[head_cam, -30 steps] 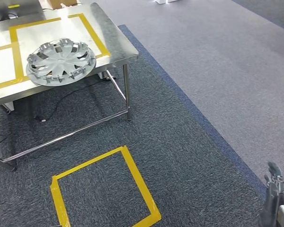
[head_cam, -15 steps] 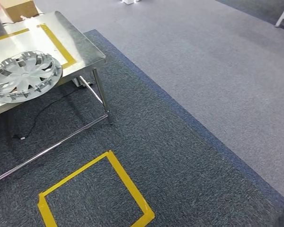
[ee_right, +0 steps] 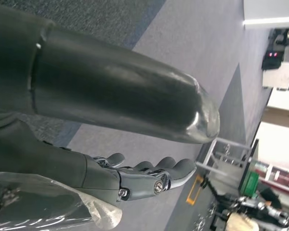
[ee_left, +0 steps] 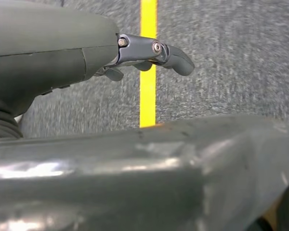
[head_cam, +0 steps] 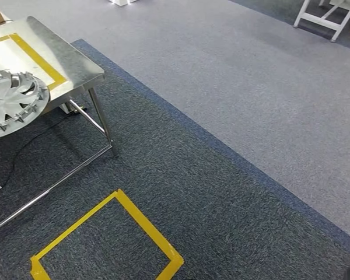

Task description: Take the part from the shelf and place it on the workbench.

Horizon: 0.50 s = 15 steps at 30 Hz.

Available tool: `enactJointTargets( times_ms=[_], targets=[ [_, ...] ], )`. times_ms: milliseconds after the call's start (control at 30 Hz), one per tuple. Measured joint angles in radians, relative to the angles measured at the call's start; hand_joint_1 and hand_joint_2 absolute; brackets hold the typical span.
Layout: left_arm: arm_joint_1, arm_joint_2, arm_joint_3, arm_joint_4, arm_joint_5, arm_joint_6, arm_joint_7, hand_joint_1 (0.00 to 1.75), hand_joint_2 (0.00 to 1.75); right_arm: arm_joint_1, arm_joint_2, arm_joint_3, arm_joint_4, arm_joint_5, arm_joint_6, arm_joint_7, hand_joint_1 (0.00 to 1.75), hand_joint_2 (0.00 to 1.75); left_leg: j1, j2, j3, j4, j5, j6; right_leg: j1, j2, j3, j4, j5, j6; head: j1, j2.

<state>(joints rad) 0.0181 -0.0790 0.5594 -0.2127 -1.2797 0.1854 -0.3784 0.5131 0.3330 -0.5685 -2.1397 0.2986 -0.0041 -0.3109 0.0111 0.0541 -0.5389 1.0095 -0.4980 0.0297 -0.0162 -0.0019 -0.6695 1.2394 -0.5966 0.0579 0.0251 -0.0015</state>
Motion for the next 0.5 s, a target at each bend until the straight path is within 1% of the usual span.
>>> enactJointTargets(
  times_ms=[33, 67, 100, 133, 167, 200, 233, 267, 300, 333, 367, 400, 433, 467, 500],
  targets=[
    [-0.001, 0.0, -0.002, 0.001, 0.0, 0.0, 0.0, 0.0, 0.0, -0.001, 0.0, 0.0, 0.001, 0.0, 0.0, 0.0, 0.0, 0.0, 0.0, 0.009, 0.002, 0.0, -0.001, -0.001, 0.0, -0.013, 0.043, -0.074, 0.034, -0.003, 0.0, 0.0],
    [-0.001, 0.0, -0.004, 0.001, 0.0, 0.0, 0.0, 0.0, 0.0, -0.002, 0.0, 0.0, 0.001, 0.0, 0.0, 0.0, 0.0, 0.0, -0.002, 0.017, 0.004, 0.001, -0.003, -0.004, 0.002, -0.032, 0.085, -0.147, 0.059, -0.007, 0.001, 0.0],
    [-0.001, 0.001, -0.006, 0.002, 0.0, -0.001, -0.001, 0.0, 0.0, -0.004, 0.0, 0.0, 0.002, 0.0, 0.001, 0.0, 0.0, 0.0, -0.004, 0.024, 0.006, 0.001, -0.004, -0.008, 0.004, -0.046, 0.115, -0.203, 0.076, -0.012, 0.001, 0.0],
    [-0.002, 0.002, -0.007, 0.002, -0.001, -0.002, -0.001, 0.0, 0.0, -0.005, 0.0, 0.0, 0.002, 0.0, 0.001, -0.001, 0.0, 0.0, -0.006, 0.03, 0.009, 0.002, -0.005, -0.013, 0.006, -0.054, 0.13, -0.233, 0.083, -0.018, 0.001, 0.0],
    [-0.002, 0.002, -0.008, 0.003, -0.001, -0.003, -0.002, 0.0, 0.0, -0.006, 0.0, -0.001, 0.003, 0.001, 0.002, -0.001, 0.0, 0.0, -0.007, 0.036, 0.011, 0.001, -0.006, -0.018, 0.009, -0.052, 0.13, -0.239, 0.083, -0.024, 0.001, 0.0],
    [-0.002, 0.003, -0.009, 0.003, -0.002, -0.004, -0.004, 0.0, 0.0, -0.005, 0.001, -0.002, 0.004, 0.001, 0.004, -0.002, 0.0, 0.0, -0.006, 0.043, 0.014, 0.0, -0.006, -0.024, 0.01, -0.042, 0.128, -0.24, 0.086, -0.03, 0.0, 0.0],
    [-0.003, 0.004, -0.01, 0.004, -0.001, -0.004, -0.006, 0.0, 0.0, -0.006, 0.001, -0.004, 0.004, 0.002, 0.006, -0.004, 0.0, 0.0, -0.004, 0.045, 0.016, 0.001, -0.009, -0.03, 0.008, -0.034, 0.13, -0.242, 0.089, -0.036, 0.0, 0.0],
    [-0.003, 0.006, -0.011, 0.004, 0.003, -0.004, -0.008, 0.0, 0.0, -0.006, 0.002, -0.007, 0.005, 0.002, 0.008, -0.005, 0.0, 0.0, -0.003, 0.035, 0.014, 0.01, -0.02, -0.036, 0.006, -0.026, 0.133, -0.245, 0.093, -0.042, -0.001, 0.0],
    [-0.002, 0.008, -0.011, 0.004, 0.007, -0.003, -0.011, 0.0, 0.0, -0.007, 0.003, -0.009, 0.005, 0.002, 0.011, -0.007, 0.0, 0.0, -0.001, 0.017, 0.006, 0.037, -0.041, -0.041, 0.004, -0.018, 0.136, -0.249, 0.097, -0.048, -0.002, 0.0],
    [-0.001, 0.011, -0.01, 0.005, 0.012, -0.001, -0.014, 0.0, 0.0, -0.009, 0.004, -0.01, 0.006, 0.001, 0.018, -0.009, 0.0, 0.0, 0.001, -0.007, -0.013, 0.088, -0.074, -0.044, 0.002, -0.009, 0.14, -0.251, 0.101, -0.052, -0.003, 0.0],
    [0.0, 0.013, -0.009, 0.005, 0.016, -0.001, -0.015, 0.0, 0.0, -0.011, 0.005, -0.011, 0.009, 0.0, 0.032, -0.011, 0.0, 0.0, 0.001, -0.028, -0.041, 0.155, -0.11, -0.047, 0.002, 0.001, 0.138, -0.25, 0.103, -0.055, -0.003, 0.0],
    [0.002, 0.014, -0.008, 0.006, 0.019, -0.001, -0.016, 0.0, 0.0, -0.014, 0.005, -0.011, 0.012, -0.001, 0.051, -0.013, 0.0, 0.0, 0.001, -0.04, -0.07, 0.222, -0.138, -0.048, 0.003, 0.012, 0.138, -0.25, 0.104, -0.057, -0.004, 0.0],
    [0.003, 0.016, -0.006, 0.007, 0.021, -0.001, -0.017, 0.0, 0.0, -0.016, 0.006, -0.011, 0.015, 0.0, 0.074, -0.016, 0.0, 0.0, 0.001, -0.045, -0.092, 0.271, -0.151, -0.049, 0.003, 0.024, 0.137, -0.25, 0.104, -0.057, -0.003, 0.0],
    [0.004, 0.018, -0.005, 0.007, 0.022, -0.001, -0.017, 0.0, 0.0, -0.018, 0.005, -0.01, 0.02, 0.007, 0.104, -0.021, 0.0, 0.0, 0.001, -0.047, -0.099, 0.281, -0.141, -0.049, 0.004, 0.037, 0.138, -0.249, 0.104, -0.057, -0.003, 0.0],
    [0.005, 0.019, -0.004, 0.007, 0.023, -0.001, -0.018, 0.0, 0.0, -0.019, 0.004, -0.007, 0.026, 0.017, 0.134, -0.026, 0.0, 0.0, 0.001, -0.05, -0.089, 0.252, -0.112, -0.047, 0.004, 0.05, 0.139, -0.248, 0.104, -0.057, -0.003, 0.0]
  ],
)
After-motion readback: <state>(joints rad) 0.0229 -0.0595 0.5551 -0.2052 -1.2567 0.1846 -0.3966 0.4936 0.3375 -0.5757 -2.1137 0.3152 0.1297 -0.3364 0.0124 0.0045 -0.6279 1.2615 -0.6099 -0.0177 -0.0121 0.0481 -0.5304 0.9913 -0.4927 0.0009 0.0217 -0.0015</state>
